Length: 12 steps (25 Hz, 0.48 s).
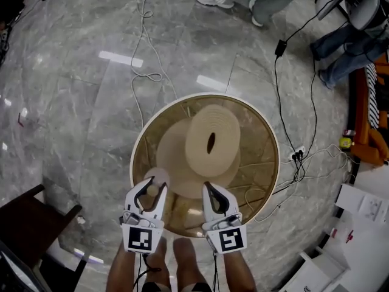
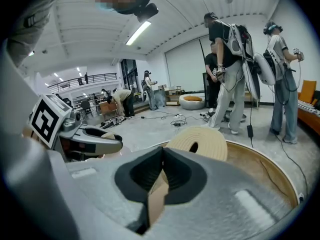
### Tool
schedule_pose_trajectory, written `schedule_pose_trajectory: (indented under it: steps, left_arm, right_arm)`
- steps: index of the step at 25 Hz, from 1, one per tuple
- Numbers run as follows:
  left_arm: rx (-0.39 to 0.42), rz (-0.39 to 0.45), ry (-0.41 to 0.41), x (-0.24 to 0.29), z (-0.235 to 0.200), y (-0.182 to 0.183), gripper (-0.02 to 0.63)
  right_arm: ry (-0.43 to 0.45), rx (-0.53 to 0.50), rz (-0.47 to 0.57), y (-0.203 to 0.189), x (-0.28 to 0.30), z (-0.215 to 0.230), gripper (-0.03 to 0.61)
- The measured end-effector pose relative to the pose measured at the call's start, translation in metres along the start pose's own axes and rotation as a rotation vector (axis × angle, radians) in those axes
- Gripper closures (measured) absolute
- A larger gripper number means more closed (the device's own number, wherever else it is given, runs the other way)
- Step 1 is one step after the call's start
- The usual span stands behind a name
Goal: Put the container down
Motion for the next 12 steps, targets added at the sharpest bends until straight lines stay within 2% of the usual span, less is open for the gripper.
schedule_pose_trajectory:
  steps: [12]
  left_arm:
    - [0.026,-0.006,-0.005,0.024,-0.009,-0.040,0.479]
  right_arm:
    - [0.018,0.021,-0.010,-0.043,0.020,-0.007,0.578]
Point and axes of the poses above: the fingertips, and each gripper's own axes: x forward along the fingers, z to its right, y out of its top, the point moved 8 cm from there along -x, backward along the fingers
